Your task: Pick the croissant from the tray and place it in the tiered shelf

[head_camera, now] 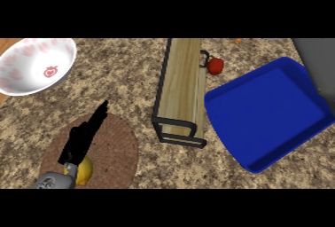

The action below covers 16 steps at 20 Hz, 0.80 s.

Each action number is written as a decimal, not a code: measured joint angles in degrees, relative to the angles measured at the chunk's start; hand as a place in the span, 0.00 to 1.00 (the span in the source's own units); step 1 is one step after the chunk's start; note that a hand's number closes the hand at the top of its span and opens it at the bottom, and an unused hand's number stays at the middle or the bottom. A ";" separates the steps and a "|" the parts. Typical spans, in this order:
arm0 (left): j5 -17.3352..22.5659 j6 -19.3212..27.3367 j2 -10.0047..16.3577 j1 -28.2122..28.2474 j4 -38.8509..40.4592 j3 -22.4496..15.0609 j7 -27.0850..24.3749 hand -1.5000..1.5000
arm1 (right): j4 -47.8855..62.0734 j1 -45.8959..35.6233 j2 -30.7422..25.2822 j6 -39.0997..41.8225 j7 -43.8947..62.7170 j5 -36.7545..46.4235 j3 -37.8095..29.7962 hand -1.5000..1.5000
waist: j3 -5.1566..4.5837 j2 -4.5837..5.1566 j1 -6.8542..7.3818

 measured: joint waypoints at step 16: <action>-0.34 -1.09 -0.21 1.43 -1.30 1.44 0.56 0.50 | 11.08 -5.07 15.54 -3.60 -1.49 7.69 4.46 1.00 | -0.01 -0.18 -0.50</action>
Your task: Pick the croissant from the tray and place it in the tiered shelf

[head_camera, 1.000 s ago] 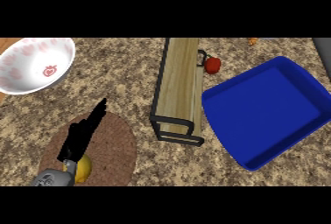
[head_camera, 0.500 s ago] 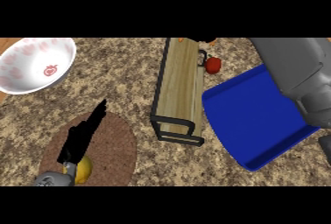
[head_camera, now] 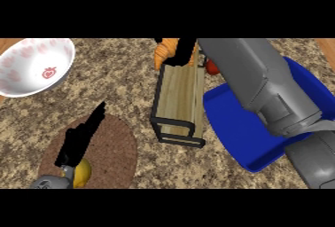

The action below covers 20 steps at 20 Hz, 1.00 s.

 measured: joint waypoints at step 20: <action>-0.24 -1.03 -0.27 -0.64 0.14 0.67 -0.35 0.50 | 12.33 -3.42 -0.91 12.93 20.05 -29.06 -28.27 0.00 | 0.00 0.61 0.72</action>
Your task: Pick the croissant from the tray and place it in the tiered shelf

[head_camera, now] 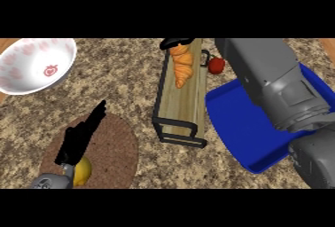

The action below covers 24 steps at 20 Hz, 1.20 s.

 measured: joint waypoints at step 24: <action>-1.76 -0.67 -1.75 -3.71 -1.27 -2.07 0.83 0.50 | -2.96 9.02 -27.00 7.85 -0.44 -0.66 -1.98 0.00 | 0.30 3.22 5.00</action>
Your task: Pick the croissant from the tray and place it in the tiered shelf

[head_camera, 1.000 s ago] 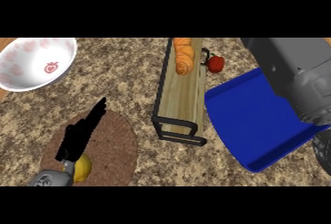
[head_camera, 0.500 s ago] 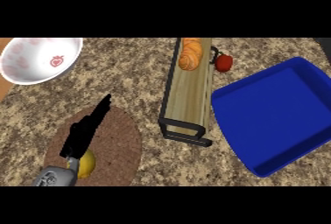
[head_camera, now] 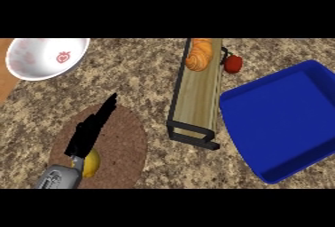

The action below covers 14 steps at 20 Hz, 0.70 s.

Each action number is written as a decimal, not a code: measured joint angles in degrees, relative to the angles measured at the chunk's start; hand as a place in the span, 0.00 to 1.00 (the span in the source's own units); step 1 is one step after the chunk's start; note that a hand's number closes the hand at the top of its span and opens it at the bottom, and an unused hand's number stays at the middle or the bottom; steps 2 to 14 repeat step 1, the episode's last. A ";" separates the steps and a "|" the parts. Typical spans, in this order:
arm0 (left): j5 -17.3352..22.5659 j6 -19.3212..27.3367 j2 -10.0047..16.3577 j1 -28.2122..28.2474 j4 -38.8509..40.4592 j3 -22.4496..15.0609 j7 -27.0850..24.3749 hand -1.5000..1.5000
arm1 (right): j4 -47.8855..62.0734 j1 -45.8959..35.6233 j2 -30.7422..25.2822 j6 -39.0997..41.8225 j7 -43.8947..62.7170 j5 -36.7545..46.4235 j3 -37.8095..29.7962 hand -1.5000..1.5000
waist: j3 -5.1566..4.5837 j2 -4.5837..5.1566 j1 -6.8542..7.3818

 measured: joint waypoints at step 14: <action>0.09 -0.13 0.06 -0.04 0.00 0.08 -0.01 0.50 | -0.21 0.49 -0.55 0.72 -0.57 0.35 0.30 0.00 | 0.01 0.07 0.13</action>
